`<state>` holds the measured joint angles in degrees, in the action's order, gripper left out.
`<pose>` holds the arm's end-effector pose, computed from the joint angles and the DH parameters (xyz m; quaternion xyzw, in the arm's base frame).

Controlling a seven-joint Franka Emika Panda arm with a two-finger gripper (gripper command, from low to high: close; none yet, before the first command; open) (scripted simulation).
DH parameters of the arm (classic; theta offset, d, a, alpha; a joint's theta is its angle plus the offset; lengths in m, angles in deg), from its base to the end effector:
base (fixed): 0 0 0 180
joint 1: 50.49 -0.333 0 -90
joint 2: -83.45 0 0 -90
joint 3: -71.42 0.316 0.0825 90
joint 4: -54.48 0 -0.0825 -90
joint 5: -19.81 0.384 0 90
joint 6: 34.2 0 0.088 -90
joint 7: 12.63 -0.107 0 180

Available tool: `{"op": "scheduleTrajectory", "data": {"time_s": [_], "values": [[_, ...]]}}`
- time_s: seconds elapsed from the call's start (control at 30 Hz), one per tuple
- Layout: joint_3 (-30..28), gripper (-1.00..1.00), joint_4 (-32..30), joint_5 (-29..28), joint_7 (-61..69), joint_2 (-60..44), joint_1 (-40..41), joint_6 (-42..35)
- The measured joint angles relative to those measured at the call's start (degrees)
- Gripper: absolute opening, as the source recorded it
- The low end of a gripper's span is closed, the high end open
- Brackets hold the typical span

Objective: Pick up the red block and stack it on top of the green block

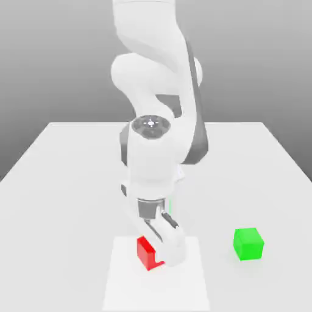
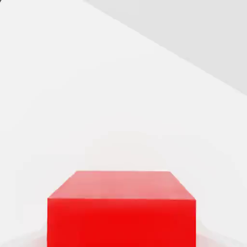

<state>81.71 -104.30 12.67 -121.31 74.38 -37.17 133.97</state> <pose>0.3814 -0.0084 0.1686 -0.6097 0.7926 -0.0021 0.0045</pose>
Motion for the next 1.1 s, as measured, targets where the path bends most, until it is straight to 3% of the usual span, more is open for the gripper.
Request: {"op": "scheduleTrajectory", "data": {"time_s": [0.3,0.63,0.77,1.0,1.03,1.1], "values": [[4.90,-1.00,-1.15,7.74,3.04,10.04,0.92,-9.00],[16.34,-1.00,1.89,11.65,-9.87,13.75,-18.25,-15.40],[16.81,-1.00,2.51,7.94,-13.88,10.50,-18.29,-12.87],[13.04,-1.00,2.92,-3.67,-22.30,1.41,-19.79,-5.32],[12.30,1.00,2.94,-4.86,-23.15,0.47,-20.29,-4.53],[12.30,1.00,2.94,-4.86,-23.15,0.47,-20.29,-4.53]]}}
